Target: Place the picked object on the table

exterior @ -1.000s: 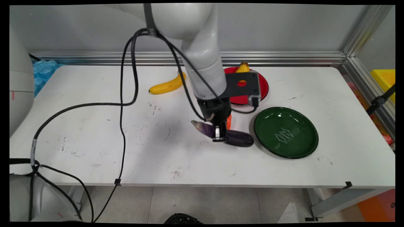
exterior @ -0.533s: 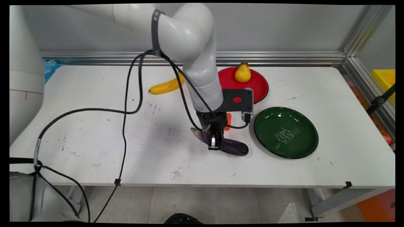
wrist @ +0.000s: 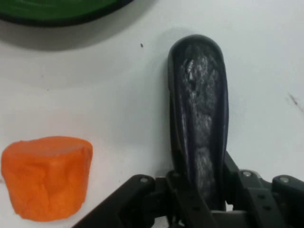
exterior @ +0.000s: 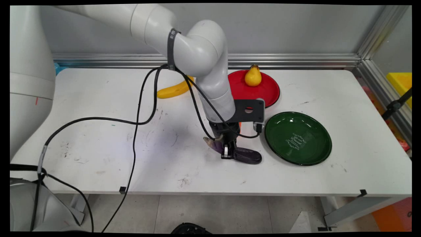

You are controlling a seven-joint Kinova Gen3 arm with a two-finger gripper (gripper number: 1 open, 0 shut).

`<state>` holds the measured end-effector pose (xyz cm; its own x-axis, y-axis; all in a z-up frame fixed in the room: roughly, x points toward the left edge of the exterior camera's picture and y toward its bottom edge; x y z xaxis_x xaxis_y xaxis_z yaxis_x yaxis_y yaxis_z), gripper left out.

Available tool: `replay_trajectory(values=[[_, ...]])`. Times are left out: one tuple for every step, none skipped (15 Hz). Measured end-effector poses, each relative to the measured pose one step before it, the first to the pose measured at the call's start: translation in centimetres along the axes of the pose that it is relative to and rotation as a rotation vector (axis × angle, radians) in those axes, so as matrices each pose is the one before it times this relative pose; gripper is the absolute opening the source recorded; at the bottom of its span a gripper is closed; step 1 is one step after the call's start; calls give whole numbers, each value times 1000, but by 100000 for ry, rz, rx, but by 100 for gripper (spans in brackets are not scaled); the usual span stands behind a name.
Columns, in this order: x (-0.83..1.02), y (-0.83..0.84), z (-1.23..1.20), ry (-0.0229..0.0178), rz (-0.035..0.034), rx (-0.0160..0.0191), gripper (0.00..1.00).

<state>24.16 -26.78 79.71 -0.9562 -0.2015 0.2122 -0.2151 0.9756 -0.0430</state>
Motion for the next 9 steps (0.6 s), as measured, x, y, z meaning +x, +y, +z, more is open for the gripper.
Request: replay_trajectory(values=[[-65,-59,182,118,-30,-102,0],[-93,-82,236,186,-34,-143,0],[-80,-56,210,247,83,-201,100],[-113,-30,119,215,56,-203,100],[-136,-17,44,191,-24,-119,100],[-35,-33,-21,287,373,-91,100],[-54,-25,-138,367,297,-7,100],[-51,-1,-225,353,69,89,100],[-5,6,-229,327,16,101,100]])
